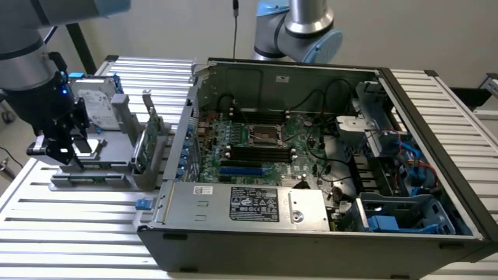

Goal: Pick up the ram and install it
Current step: 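Pick up the ram and move it above insertion slot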

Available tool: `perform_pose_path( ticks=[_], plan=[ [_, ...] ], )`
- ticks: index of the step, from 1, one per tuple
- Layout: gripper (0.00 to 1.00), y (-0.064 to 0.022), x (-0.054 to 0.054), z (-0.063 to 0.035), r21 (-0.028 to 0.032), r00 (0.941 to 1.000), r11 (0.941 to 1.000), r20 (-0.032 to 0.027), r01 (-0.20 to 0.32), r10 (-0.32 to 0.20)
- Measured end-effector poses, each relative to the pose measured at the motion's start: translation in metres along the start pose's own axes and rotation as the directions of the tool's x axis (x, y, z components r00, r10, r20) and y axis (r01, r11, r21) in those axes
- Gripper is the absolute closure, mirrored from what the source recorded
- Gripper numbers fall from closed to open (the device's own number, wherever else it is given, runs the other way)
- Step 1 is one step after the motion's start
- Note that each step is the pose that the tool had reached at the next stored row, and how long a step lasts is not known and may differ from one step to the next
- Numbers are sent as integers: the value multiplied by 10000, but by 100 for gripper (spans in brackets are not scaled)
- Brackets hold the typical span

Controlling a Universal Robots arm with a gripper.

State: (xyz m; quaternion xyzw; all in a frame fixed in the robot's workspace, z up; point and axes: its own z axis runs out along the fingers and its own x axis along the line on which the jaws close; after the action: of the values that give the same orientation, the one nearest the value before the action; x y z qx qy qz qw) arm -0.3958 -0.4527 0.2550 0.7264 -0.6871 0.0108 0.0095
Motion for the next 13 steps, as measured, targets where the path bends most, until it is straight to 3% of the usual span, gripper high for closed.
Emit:
perform_pose_path(
  ticks=[13],
  plan=[
    [52,0,-7,237,0,10000,10000,0,0,0]
  ],
)
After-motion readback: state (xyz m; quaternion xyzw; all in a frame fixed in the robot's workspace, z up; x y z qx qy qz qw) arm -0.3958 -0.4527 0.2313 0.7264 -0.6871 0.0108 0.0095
